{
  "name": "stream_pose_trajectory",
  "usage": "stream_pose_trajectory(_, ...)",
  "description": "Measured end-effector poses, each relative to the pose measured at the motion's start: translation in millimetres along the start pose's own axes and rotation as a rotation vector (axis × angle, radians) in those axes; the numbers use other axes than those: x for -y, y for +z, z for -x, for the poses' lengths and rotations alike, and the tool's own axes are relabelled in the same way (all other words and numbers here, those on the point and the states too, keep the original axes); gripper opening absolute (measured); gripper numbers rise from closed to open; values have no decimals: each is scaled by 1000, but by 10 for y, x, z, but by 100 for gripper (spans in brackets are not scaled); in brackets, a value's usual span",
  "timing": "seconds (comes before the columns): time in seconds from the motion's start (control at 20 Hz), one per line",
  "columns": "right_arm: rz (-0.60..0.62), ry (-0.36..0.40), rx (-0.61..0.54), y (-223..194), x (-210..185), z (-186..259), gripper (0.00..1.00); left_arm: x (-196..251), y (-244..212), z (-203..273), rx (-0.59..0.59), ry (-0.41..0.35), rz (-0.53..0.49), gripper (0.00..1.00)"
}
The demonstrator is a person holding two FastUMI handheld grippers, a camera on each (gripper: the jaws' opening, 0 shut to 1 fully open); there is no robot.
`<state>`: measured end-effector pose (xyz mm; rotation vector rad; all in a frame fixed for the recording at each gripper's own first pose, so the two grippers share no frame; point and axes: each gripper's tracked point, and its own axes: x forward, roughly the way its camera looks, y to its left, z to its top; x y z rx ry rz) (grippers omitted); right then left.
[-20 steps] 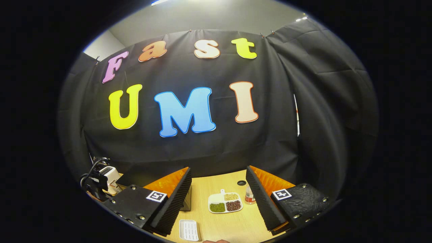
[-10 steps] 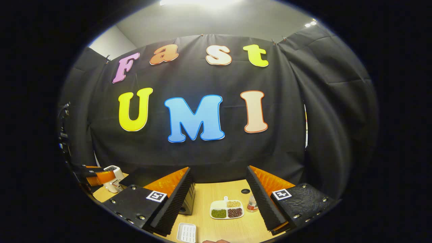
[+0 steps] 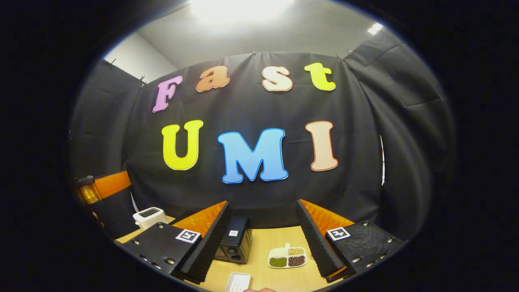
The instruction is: Open the electric oven with the left hand, put the food in, and close the electric oven.
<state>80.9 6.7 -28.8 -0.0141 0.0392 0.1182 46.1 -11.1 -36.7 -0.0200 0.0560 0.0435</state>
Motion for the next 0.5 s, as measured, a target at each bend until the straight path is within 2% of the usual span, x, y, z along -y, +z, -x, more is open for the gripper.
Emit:
stream_pose_trajectory(0.1, 4, -5, 17, 66, -30, 131, 98, 53, 39, 64, 8, -25, -9, 99)
stream_pose_trajectory(0.2, 6, -31, 17, 96, -37, 247, 98, 154, 15, 150, -5, -76, 23, 91)
stream_pose_trajectory(0.4, 12, -59, 49, 279, -195, 515, 98, 10, 75, 405, -6, -99, 9, 99)
stream_pose_trajectory(0.45, 23, -67, 50, 280, -217, 561, 100, -44, 81, 473, -6, -96, 9, 95)
stream_pose_trajectory(0.5, 33, -76, 46, 281, -246, 621, 98, -92, 64, 535, -11, -96, 12, 95)
